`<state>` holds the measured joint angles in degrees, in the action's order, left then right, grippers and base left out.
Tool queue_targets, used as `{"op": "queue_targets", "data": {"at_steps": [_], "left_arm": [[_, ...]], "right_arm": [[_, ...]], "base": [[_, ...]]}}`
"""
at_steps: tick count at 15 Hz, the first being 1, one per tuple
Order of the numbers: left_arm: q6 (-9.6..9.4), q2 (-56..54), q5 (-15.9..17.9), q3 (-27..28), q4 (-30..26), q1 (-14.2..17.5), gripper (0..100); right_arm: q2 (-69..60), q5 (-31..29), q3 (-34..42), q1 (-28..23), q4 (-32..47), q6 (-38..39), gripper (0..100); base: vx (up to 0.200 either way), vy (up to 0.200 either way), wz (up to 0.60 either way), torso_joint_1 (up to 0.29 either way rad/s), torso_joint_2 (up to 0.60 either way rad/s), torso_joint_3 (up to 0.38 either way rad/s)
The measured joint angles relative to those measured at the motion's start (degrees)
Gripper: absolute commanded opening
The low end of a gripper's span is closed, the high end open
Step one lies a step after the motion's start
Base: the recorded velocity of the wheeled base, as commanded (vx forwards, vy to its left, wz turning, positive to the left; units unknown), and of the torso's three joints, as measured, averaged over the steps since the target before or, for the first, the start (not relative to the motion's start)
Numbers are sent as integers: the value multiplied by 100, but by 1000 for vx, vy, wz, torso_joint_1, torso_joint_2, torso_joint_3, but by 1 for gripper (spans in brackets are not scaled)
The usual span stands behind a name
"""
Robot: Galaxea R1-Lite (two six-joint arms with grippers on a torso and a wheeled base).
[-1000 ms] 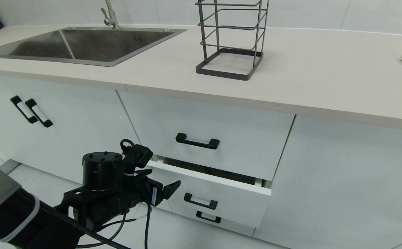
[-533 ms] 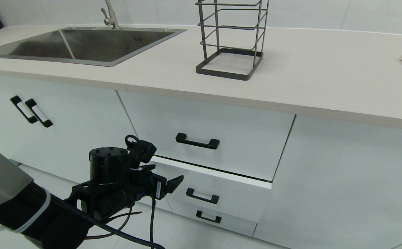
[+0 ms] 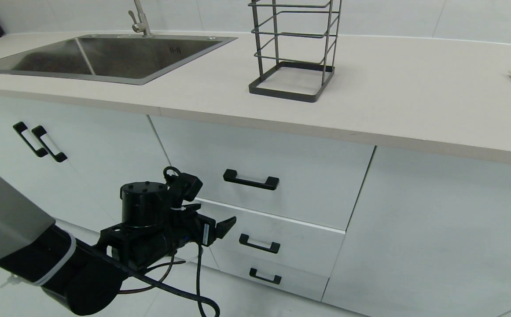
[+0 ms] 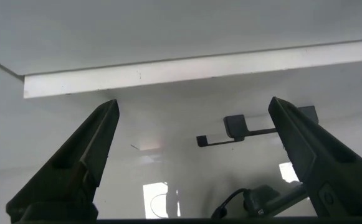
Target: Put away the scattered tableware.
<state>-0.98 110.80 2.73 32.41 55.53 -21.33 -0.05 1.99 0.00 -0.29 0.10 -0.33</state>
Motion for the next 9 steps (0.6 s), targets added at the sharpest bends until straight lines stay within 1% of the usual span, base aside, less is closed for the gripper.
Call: {"op": "queue_targets", "data": {"at_steps": [5, 9], "left_arm": [[7, 78, -2, 13, 79, 6, 100], [9, -7, 0, -174, 193, 9, 100]], "right_arm": [[-2, 0, 0, -4, 0, 1, 100], [-2, 1, 0, -6, 0, 1, 100]], "base": [[0, 0, 0, 0, 0, 0], [0, 0, 0, 0, 0, 0]]}}
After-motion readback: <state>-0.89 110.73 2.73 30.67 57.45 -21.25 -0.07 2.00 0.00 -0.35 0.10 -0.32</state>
